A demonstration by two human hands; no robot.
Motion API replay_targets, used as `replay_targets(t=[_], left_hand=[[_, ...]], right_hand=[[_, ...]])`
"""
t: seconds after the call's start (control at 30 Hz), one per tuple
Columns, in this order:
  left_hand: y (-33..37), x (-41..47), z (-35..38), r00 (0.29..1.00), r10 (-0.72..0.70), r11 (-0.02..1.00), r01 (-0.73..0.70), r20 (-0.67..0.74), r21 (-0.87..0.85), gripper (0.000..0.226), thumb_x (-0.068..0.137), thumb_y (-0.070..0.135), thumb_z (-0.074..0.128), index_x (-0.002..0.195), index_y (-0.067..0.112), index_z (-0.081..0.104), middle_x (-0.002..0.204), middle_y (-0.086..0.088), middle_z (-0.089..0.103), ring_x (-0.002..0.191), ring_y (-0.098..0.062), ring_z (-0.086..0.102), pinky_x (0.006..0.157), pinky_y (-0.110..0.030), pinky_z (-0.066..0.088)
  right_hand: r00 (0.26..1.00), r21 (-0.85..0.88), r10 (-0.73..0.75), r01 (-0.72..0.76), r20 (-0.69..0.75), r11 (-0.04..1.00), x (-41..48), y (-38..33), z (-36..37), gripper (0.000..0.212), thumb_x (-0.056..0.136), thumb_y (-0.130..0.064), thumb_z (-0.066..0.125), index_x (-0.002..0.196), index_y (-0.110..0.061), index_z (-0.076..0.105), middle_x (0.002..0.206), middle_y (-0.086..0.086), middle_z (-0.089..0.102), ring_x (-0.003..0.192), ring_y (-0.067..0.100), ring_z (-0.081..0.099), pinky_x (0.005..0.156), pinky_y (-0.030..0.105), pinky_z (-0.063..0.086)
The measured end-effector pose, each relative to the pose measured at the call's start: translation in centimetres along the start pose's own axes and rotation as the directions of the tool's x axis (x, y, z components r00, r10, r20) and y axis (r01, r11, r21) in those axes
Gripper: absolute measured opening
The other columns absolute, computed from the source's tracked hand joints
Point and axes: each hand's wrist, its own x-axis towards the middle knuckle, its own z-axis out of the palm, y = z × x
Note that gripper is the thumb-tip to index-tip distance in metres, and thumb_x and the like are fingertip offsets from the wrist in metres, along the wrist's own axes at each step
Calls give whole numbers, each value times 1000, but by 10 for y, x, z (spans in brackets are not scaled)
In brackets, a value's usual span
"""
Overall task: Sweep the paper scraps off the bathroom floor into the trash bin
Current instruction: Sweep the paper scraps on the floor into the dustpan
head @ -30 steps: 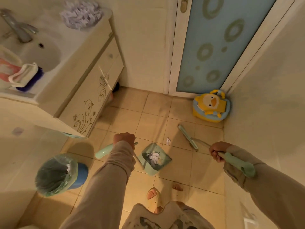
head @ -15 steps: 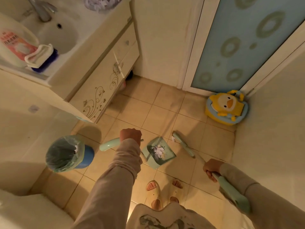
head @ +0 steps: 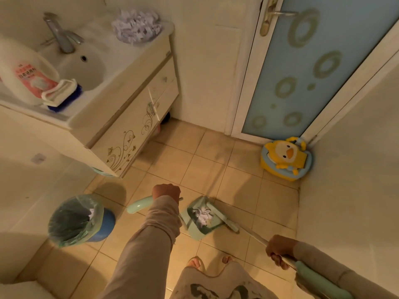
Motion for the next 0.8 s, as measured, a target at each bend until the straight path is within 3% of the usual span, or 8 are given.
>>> replay_targets(t=[0.17,0.43,0.8], left_hand=[[-14,-1,2,1000,17,1000,-17,4,0,41,92,30,56,132,26,50,125,5,62,114,-16,60,92,-28,47],[-54,-4,11,1000,-28,997,28,1,-77,41,92,29,56,132,24,51,124,3,62,113,-16,60,92,-29,47],[-72,-15,31,991,-131,979,135,38,-153,38,94,30,53,131,23,52,128,2,61,117,-19,59,91,-30,47]], right_hand=[[999,52,36,-37,16,998,-5,-9,-16,40,90,1,39,51,-9,39,25,-1,39,20,8,37,37,12,30],[999,154,-16,24,-49,988,-1,-46,-34,45,92,1,37,48,-12,35,24,1,37,18,9,35,32,9,27],[997,-37,-77,76,-15,996,13,-113,-31,44,91,1,35,50,-12,33,24,1,34,18,10,32,34,10,26]])
